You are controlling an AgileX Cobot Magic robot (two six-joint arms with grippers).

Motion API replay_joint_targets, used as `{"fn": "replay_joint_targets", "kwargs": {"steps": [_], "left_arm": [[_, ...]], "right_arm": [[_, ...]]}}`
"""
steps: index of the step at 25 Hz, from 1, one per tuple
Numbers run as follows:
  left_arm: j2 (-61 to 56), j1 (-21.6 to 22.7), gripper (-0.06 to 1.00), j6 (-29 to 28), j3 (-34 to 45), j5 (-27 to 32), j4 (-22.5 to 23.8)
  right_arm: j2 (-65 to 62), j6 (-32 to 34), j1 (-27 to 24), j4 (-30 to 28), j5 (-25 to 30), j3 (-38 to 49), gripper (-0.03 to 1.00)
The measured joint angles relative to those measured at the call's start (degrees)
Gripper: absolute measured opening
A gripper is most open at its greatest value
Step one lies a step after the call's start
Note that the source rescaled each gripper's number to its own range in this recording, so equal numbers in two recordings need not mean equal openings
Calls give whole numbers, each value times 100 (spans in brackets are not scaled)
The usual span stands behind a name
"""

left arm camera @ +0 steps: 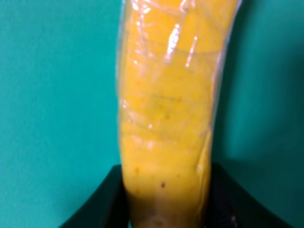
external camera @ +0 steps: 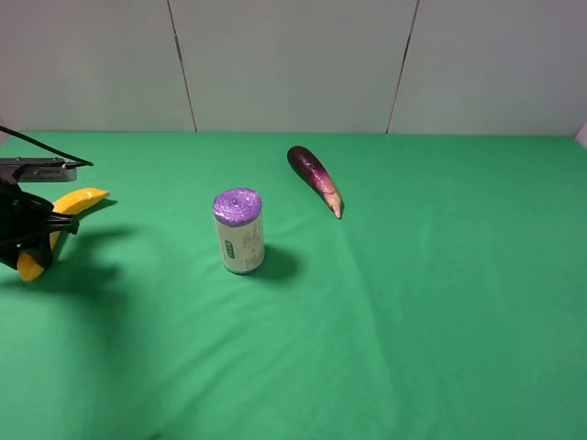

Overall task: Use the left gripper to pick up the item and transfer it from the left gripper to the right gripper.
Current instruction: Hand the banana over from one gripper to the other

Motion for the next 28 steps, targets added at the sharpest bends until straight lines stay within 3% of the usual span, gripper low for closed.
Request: {"fn": "replay_joint_targets", "kwargs": {"steps": [7,23,28], "left_arm": [[-16,0,0,-10,-387,862,-37],[-1464,0,0,195,-424,1439,-245],[-1739,-206,0,333,-437,1631,-242]], "right_arm": [[0,0,0,0,5,0,100],[0,0,0,53,5,0,100],[0,5,0,234,5,0,100]]}}
